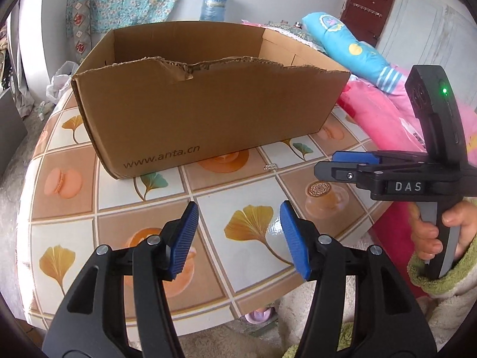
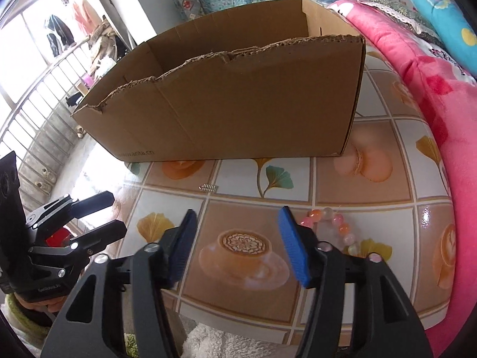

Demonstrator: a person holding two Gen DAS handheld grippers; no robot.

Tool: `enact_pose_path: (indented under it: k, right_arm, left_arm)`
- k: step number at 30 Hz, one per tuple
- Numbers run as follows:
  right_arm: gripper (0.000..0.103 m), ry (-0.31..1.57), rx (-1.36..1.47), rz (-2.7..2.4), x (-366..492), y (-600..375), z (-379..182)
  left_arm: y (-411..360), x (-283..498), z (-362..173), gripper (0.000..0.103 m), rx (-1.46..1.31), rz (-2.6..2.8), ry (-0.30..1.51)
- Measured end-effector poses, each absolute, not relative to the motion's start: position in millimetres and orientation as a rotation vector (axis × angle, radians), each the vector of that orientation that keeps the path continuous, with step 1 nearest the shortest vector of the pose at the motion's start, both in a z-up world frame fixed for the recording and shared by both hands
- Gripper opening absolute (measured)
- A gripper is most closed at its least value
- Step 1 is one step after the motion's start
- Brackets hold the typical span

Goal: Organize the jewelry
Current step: 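Move the right tool back to the pink-orange bead bracelet on the table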

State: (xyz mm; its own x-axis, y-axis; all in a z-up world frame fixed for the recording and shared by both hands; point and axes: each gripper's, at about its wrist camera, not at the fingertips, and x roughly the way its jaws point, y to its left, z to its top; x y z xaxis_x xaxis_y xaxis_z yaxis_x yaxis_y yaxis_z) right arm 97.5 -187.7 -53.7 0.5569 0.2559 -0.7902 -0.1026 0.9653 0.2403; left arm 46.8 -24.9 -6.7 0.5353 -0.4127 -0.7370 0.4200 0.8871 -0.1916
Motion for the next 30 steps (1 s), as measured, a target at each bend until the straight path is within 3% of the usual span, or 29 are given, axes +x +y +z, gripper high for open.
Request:
enact_pose_path:
  k: [24,30]
  right_arm:
    - [0.062,0.883,0.221,0.256,85,-199,-54]
    - [0.062,0.864,0.261,0.261,88,-201,-56]
  left_arm:
    - [-55,64,-27,0.053,0.021,-0.548,0.864]
    - [-69,75,-28,0.042,0.057,-0.557,0.859]
